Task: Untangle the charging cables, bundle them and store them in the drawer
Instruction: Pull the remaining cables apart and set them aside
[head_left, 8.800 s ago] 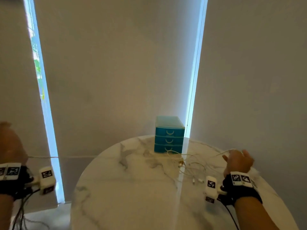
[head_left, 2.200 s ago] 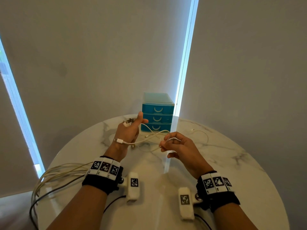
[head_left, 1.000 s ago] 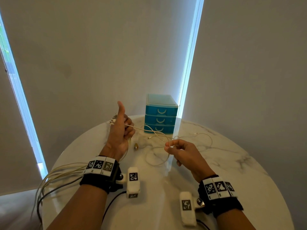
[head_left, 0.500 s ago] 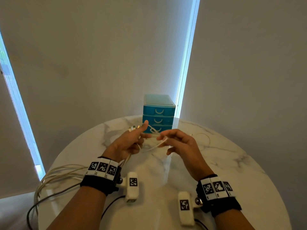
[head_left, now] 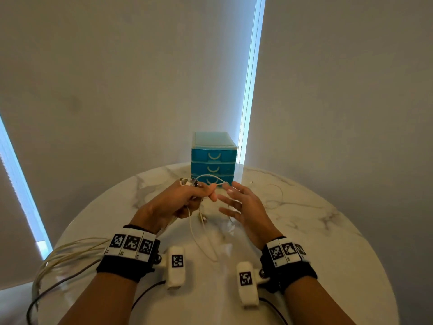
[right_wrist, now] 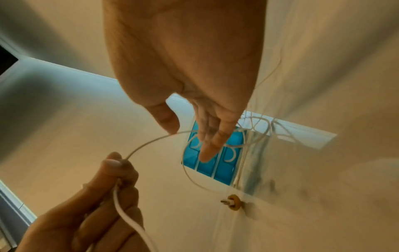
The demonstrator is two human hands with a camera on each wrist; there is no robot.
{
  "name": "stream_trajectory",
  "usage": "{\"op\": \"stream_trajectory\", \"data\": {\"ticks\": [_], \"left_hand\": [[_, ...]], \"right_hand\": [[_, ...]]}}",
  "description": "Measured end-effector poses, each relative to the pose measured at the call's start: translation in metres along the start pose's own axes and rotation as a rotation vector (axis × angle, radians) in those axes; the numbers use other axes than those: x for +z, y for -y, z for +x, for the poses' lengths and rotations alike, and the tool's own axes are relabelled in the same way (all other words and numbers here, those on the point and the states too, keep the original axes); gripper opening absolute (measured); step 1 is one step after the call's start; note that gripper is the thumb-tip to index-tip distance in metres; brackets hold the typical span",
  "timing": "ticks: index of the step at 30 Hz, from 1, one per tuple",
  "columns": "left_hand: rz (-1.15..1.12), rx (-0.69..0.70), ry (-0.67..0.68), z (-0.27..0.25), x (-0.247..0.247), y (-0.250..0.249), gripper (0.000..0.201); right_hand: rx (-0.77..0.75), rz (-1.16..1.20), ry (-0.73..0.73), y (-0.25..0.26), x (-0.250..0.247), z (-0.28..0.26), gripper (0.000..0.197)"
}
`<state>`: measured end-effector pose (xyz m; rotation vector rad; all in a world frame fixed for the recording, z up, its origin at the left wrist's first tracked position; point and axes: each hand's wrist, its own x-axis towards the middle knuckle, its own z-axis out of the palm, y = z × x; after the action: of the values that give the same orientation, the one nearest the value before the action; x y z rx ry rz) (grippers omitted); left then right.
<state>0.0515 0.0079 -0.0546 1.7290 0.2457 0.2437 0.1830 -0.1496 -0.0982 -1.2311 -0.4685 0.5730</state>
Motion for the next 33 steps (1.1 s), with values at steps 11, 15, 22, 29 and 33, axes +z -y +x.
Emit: {"op": "stream_trajectory", "data": {"ticks": [11,15,22,29,33], "left_hand": [[0.237,-0.116,0.198,-0.009,0.006,-0.006,0.059],[0.207,-0.093,0.134,-0.004,0.004,-0.001,0.064],[0.361,-0.152,0.268,-0.009,0.012,-0.005,0.053],[0.021,-0.039,-0.155,0.005,0.002,0.005,0.059],[0.033,0.024,-0.188,0.004,-0.002,0.002,0.033]], "right_hand": [[-0.104,0.291,-0.117,0.008,-0.014,-0.002,0.018],[-0.031,0.145,-0.074,0.008,-0.009,-0.006,0.038],[-0.054,0.198,0.033,0.010,-0.011,-0.008,0.029],[-0.033,-0.055,0.364,0.024,-0.012,-0.024,0.034],[0.018,-0.260,0.435,0.019,-0.004,-0.027,0.026]]}}
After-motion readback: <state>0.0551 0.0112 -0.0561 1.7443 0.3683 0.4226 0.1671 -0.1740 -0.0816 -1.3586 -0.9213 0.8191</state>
